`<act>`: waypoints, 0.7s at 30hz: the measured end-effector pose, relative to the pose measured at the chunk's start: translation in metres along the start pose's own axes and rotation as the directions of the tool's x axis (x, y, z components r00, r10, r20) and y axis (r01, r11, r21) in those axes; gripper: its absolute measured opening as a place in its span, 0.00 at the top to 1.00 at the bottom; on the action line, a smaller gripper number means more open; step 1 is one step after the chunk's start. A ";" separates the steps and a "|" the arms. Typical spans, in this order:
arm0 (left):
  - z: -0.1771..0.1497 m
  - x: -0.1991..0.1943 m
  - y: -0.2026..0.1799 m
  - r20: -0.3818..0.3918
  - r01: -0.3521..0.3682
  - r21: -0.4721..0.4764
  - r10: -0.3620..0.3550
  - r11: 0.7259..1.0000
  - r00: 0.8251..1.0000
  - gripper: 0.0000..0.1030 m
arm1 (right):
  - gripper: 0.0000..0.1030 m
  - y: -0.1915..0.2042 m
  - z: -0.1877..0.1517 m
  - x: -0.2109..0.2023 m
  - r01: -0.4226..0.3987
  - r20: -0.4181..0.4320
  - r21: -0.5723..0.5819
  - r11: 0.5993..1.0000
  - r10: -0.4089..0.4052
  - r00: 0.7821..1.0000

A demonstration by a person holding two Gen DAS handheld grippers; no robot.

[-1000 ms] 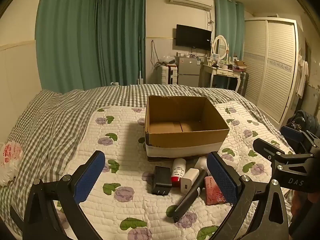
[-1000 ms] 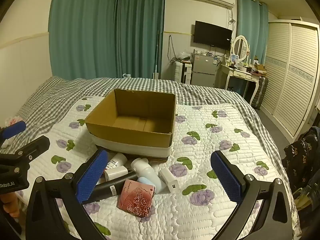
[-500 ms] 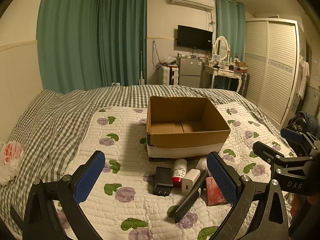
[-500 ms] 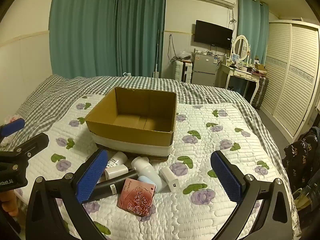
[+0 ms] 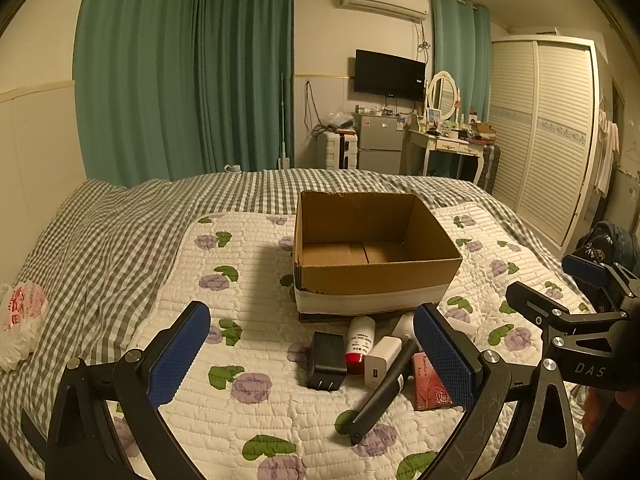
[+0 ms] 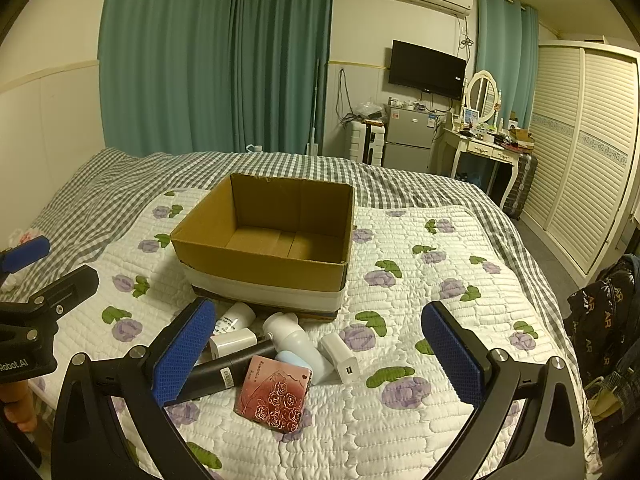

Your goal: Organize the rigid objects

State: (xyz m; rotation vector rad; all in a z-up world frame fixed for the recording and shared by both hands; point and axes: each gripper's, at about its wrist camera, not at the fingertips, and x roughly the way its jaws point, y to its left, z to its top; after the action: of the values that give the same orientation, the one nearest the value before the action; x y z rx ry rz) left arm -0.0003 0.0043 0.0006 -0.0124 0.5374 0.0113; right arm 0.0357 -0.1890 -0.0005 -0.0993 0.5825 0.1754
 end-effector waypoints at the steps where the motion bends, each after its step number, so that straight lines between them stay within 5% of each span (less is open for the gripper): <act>1: 0.000 0.000 0.000 0.001 0.000 0.000 0.000 1.000 1.000 0.00 | 0.00 0.000 -0.001 0.000 0.000 0.000 0.000 1.000 0.000 1.000; 21: -0.003 0.003 -0.002 -0.002 0.008 0.006 -0.008 1.000 1.000 0.00 | 0.00 0.002 -0.003 0.000 0.001 -0.004 -0.005 1.000 -0.001 1.000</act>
State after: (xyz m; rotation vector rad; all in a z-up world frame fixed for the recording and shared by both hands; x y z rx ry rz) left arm 0.0004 0.0020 -0.0037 -0.0090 0.5391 0.0017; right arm 0.0339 -0.1874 -0.0030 -0.1050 0.5862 0.1760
